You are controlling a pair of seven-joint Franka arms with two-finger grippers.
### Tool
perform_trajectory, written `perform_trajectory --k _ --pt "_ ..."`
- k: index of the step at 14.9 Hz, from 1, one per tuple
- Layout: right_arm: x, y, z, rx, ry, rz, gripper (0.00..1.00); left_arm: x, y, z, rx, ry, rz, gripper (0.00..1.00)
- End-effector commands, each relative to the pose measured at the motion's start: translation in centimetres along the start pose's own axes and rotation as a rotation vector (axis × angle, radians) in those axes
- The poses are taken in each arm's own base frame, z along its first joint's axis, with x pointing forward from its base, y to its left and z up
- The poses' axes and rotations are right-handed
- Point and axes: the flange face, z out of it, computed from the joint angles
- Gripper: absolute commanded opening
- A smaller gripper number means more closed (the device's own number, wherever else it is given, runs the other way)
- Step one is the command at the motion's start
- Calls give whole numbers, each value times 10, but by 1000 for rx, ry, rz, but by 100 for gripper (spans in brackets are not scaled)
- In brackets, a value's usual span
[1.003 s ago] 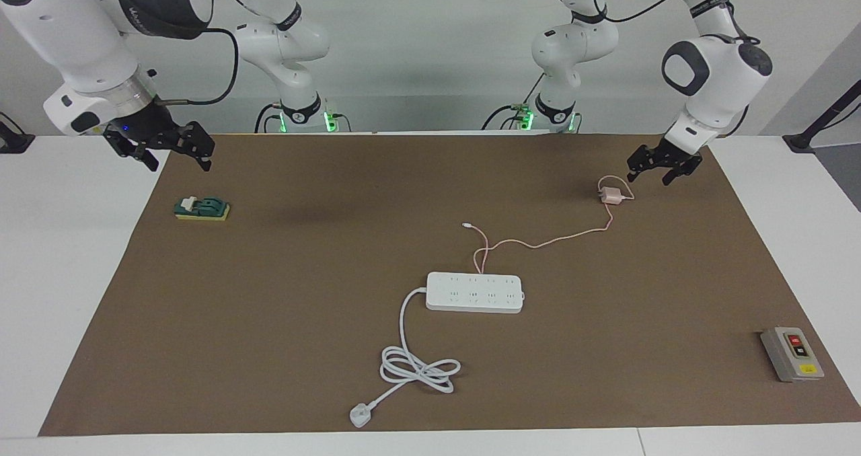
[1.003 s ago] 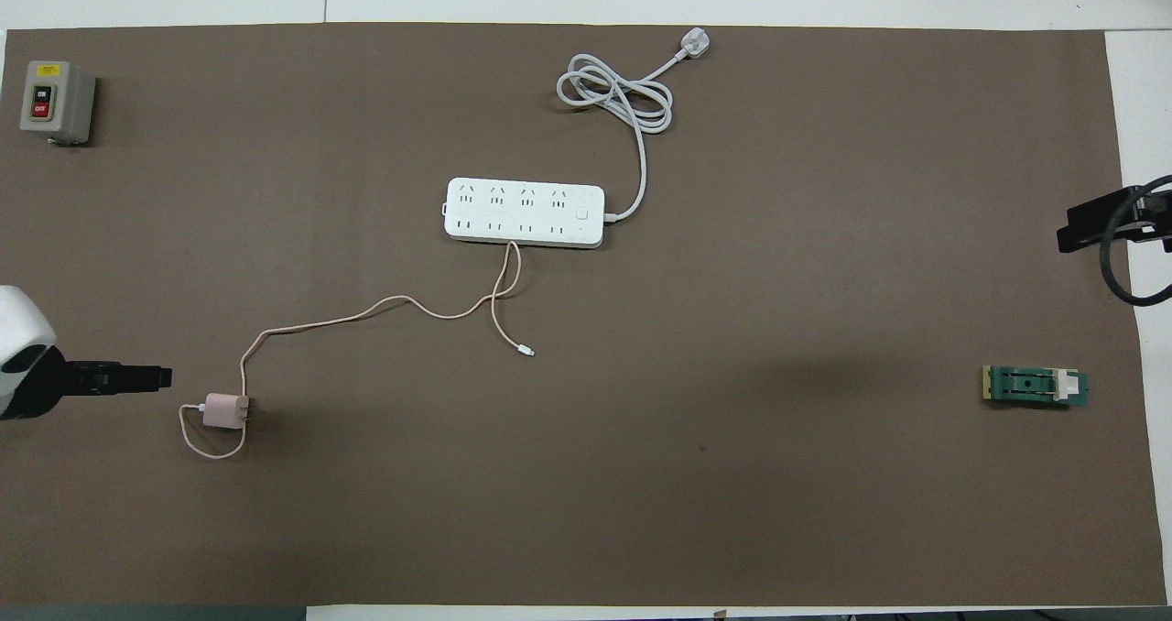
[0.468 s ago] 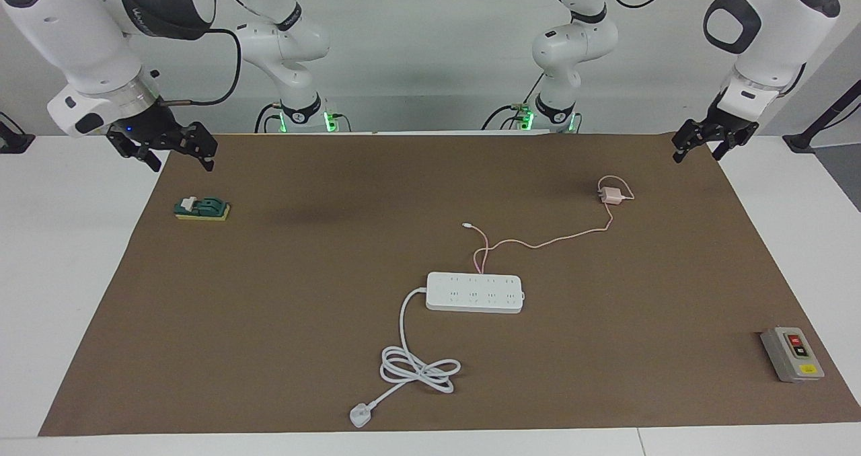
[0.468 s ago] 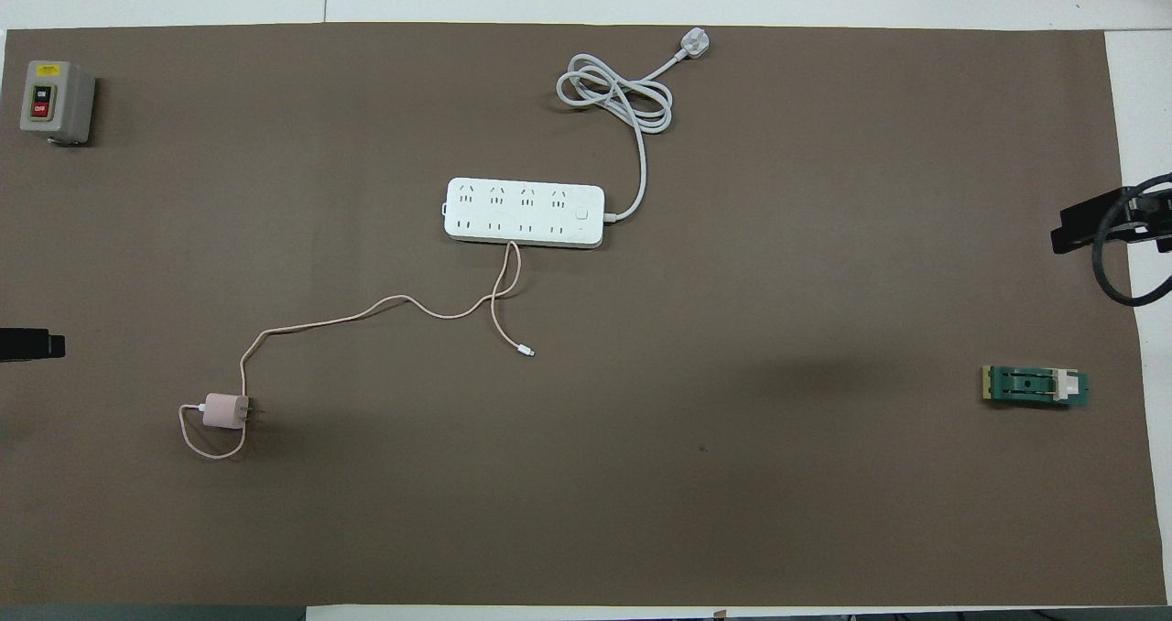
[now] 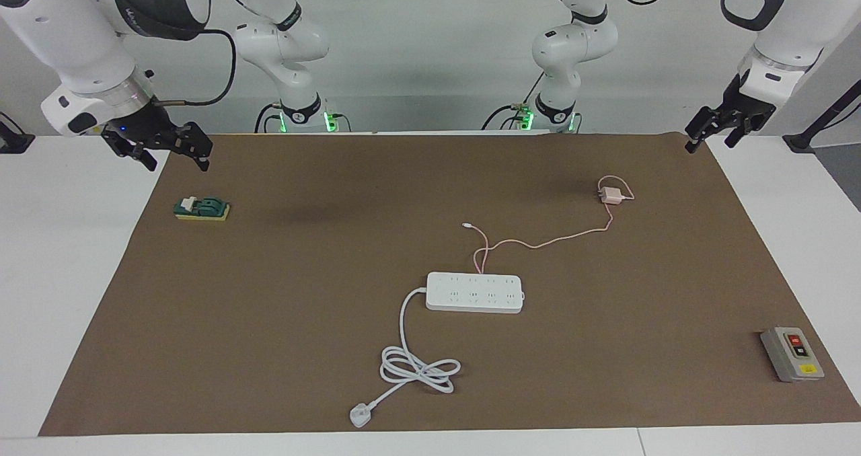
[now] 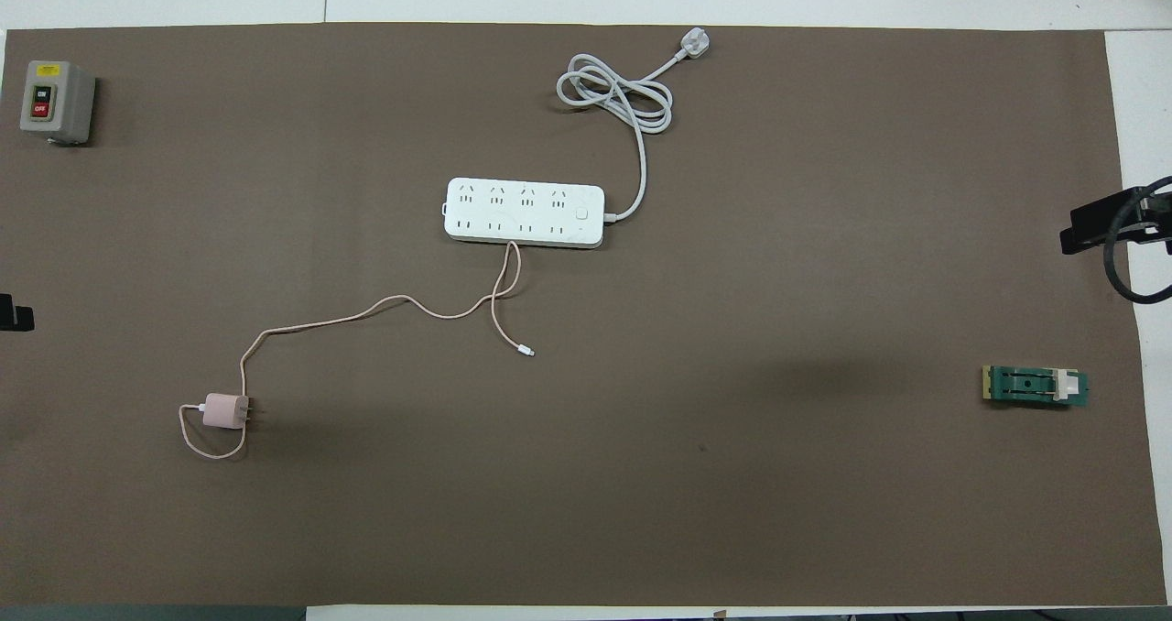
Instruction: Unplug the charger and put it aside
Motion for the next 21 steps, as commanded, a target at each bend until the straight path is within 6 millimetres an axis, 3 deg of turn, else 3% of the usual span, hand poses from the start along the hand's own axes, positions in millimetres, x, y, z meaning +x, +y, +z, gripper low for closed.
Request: perform_trajectory --k 1,5,13,21 --pt "-3 -1 -3 2 -9 -16 100 22 13 -22 13 -51 -7 100" --pt "-3 0 -3 2 -9 -14 100 37 40 -41 9 -101 17 100" --pt "-4 0 -4 2 -8 -14 100 50 72 -35 9 15 67 100" --pt "-4 0 -4 2 -7 -14 100 47 97 -34 7 13 4 100"
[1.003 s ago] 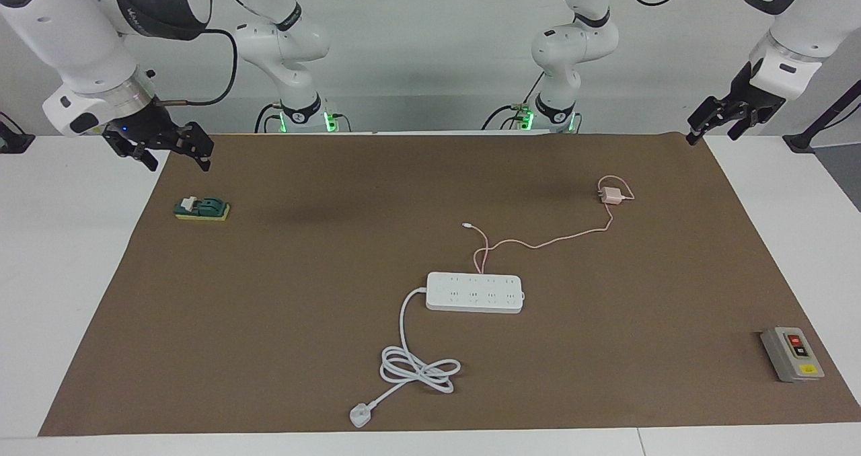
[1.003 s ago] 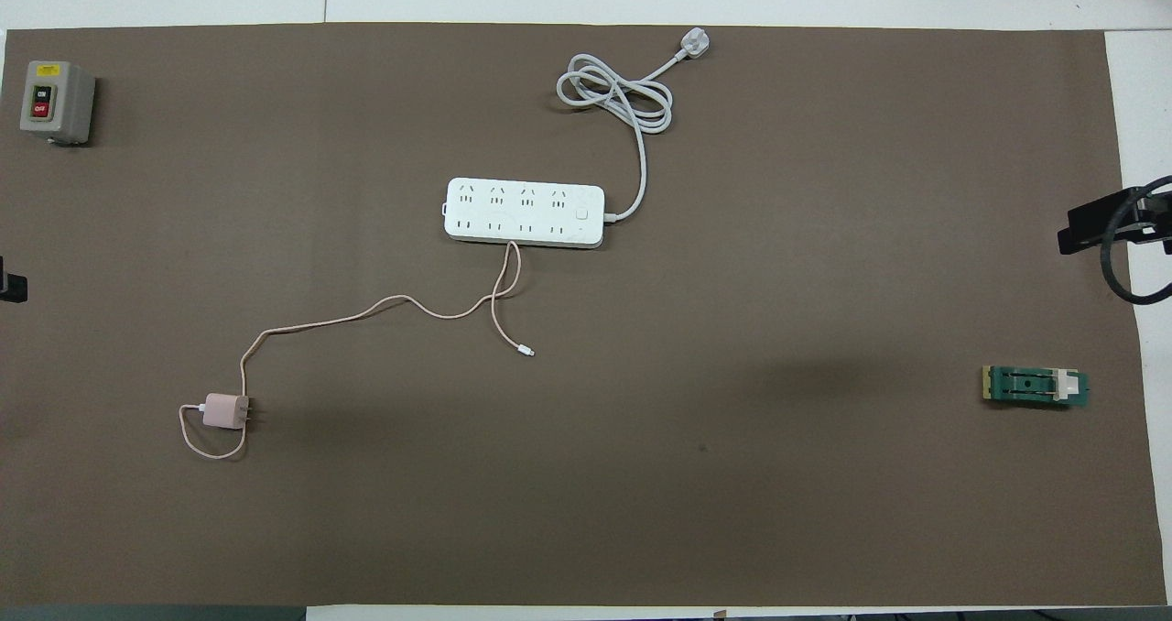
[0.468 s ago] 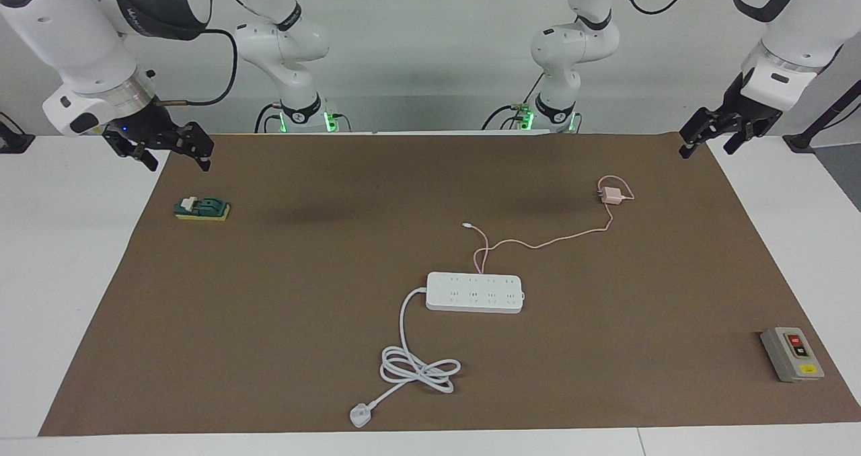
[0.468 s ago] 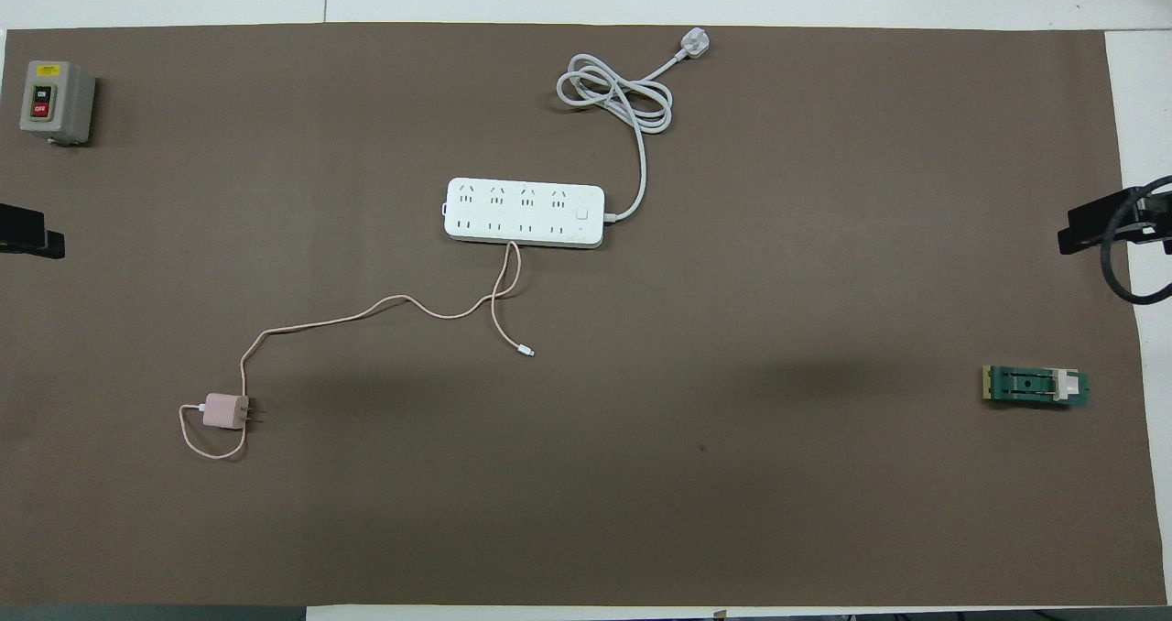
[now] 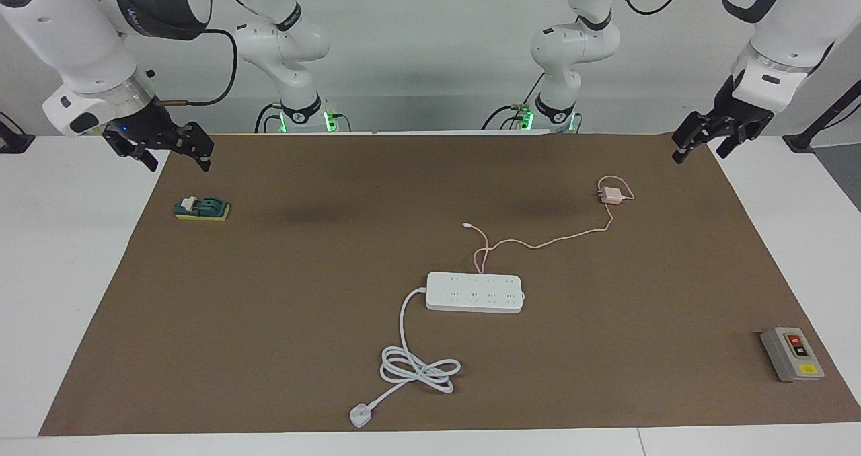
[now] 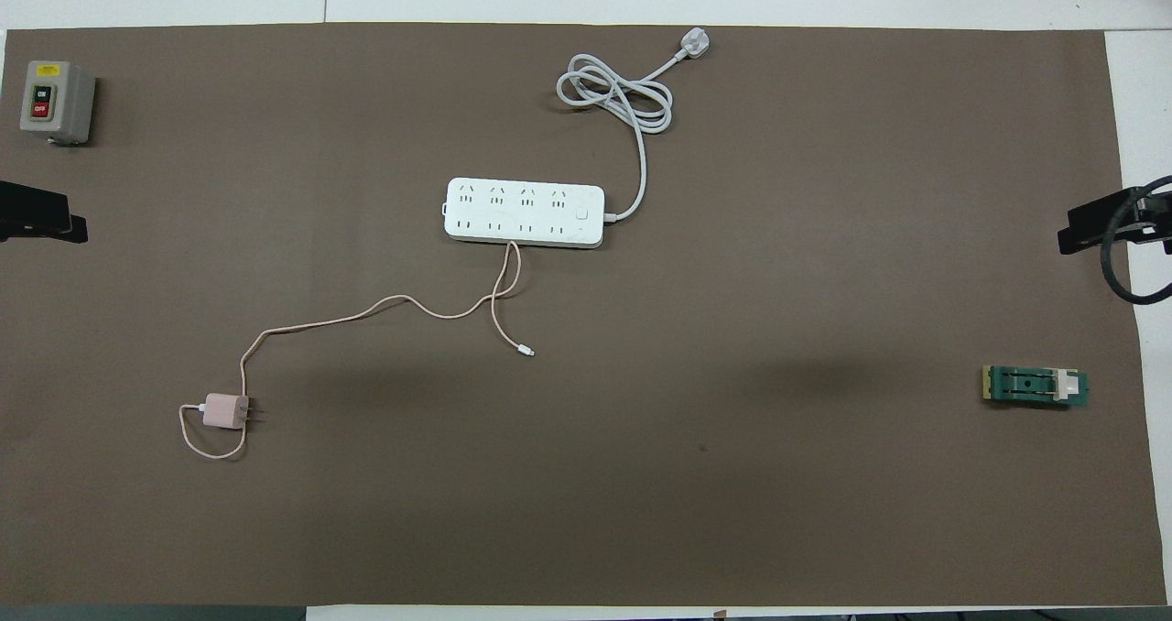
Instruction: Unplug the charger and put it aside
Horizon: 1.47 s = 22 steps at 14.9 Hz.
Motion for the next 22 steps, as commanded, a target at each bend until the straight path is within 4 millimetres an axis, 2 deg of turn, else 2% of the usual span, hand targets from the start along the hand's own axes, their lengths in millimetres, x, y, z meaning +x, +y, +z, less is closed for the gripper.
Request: perform_trajectory --k 1,2,4,10,16,22 --pt "-4 2 -4 2 -8 -12 100 -3 10 3 20 -4 -4 100" --pt "-4 2 -4 2 -8 -12 100 -5 14 5 20 -12 5 100" --pt "-4 2 -4 2 -6 -12 100 -5 9 6 17 -13 1 100" --pt "-4 2 -4 2 -8 -12 100 -7 13 7 18 -24 10 100" --pt "-4 2 -4 2 -8 -12 100 -16 14 10 22 -79 25 100" --pt "-4 2 -4 2 -8 -12 100 -24 25 15 20 -107 150 100"
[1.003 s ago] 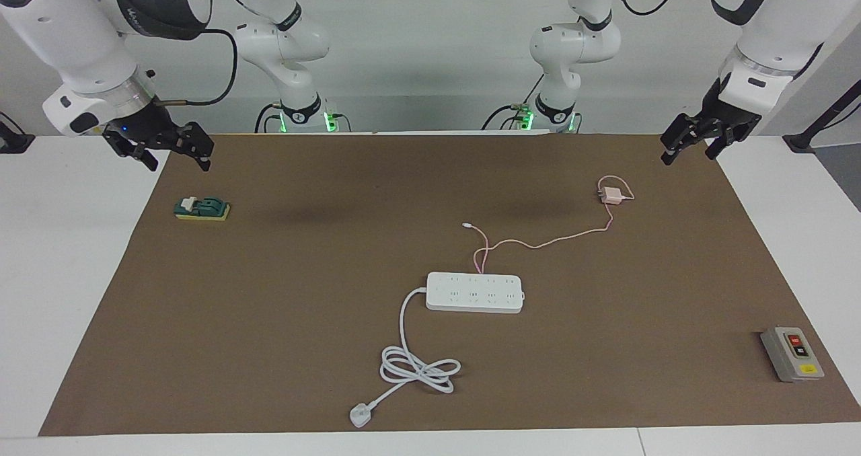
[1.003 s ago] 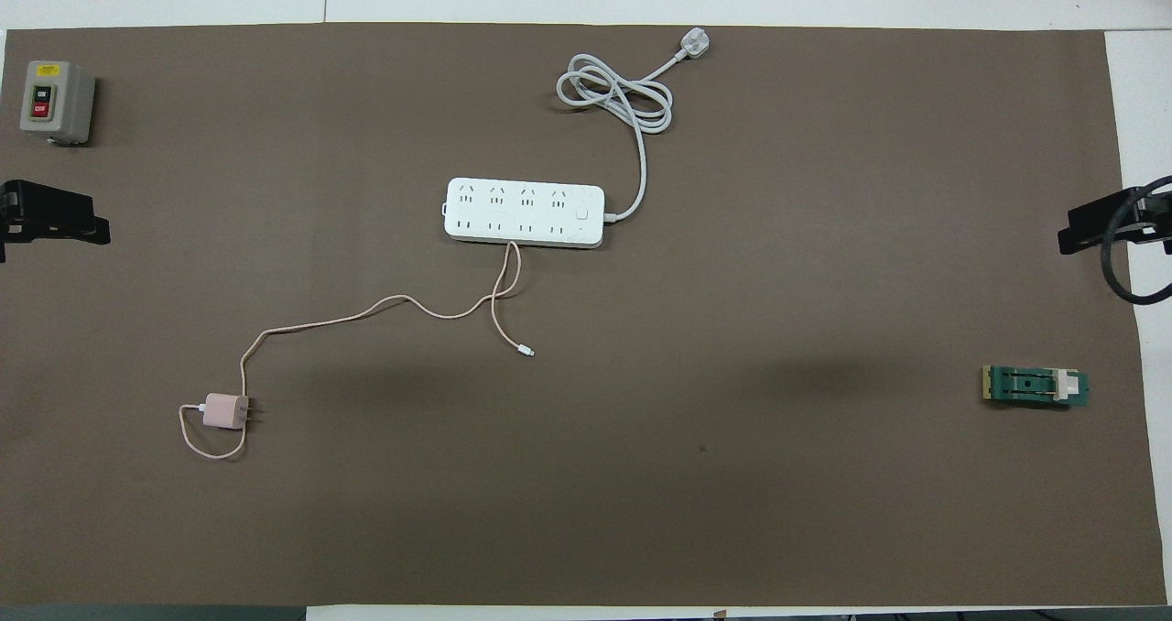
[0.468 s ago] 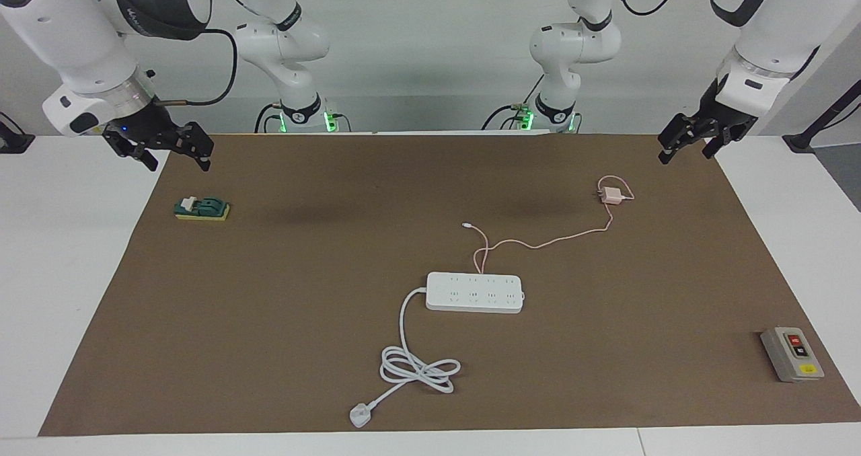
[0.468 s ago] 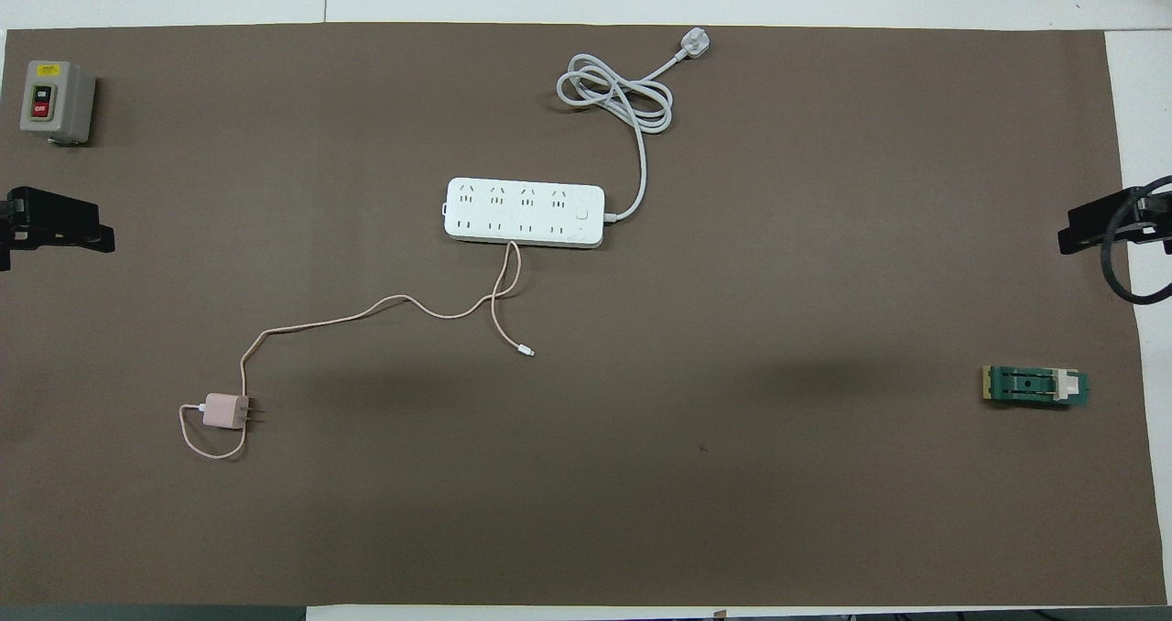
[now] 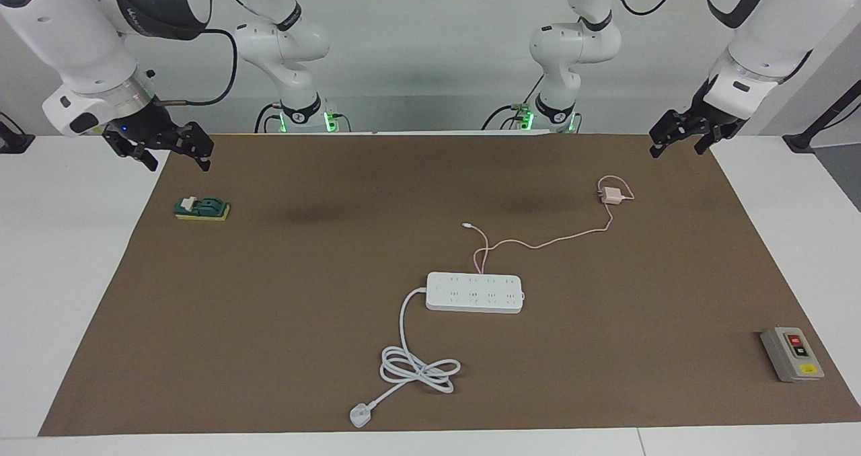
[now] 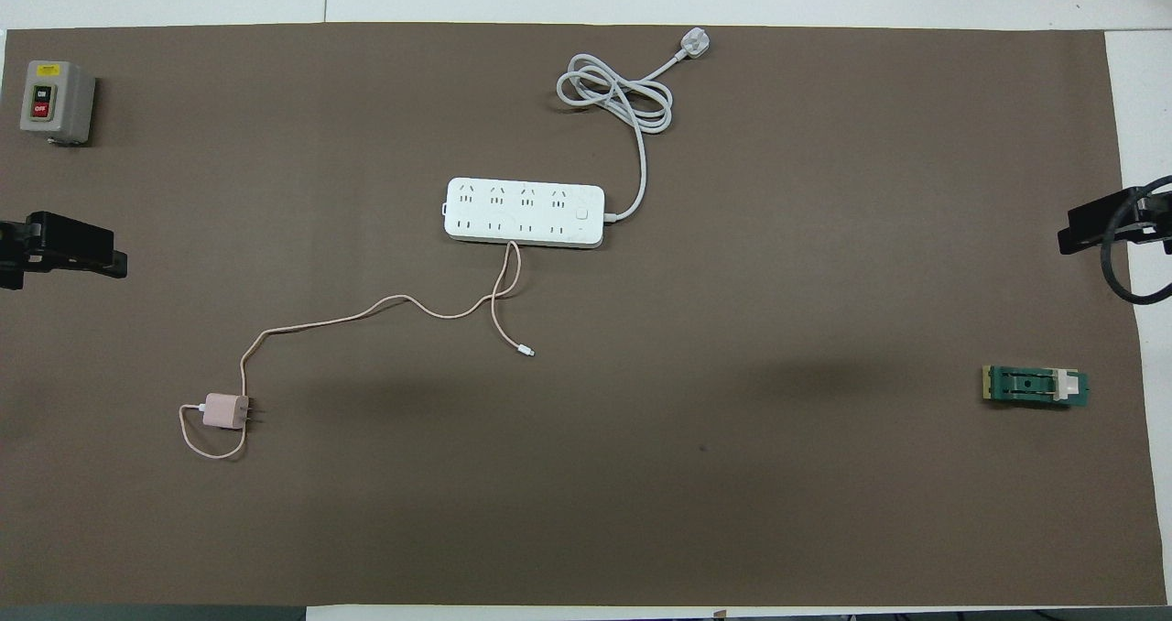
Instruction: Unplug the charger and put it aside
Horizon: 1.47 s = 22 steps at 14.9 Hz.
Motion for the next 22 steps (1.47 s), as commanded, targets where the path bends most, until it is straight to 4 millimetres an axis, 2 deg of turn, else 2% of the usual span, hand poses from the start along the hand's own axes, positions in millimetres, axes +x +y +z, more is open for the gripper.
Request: perform_trajectory --k 1,6,9,22 --pt "-4 2 -4 2 -8 -12 100 -9 6 3 20 -7 71 100" --pt "-4 2 -4 2 -8 -12 100 -12 13 4 19 -9 116 100" --pt "-4 2 -4 2 -8 -12 100 -17 6 12 17 -24 108 100" --pt "-4 2 -4 2 -8 -12 100 -12 1 9 19 17 68 100"
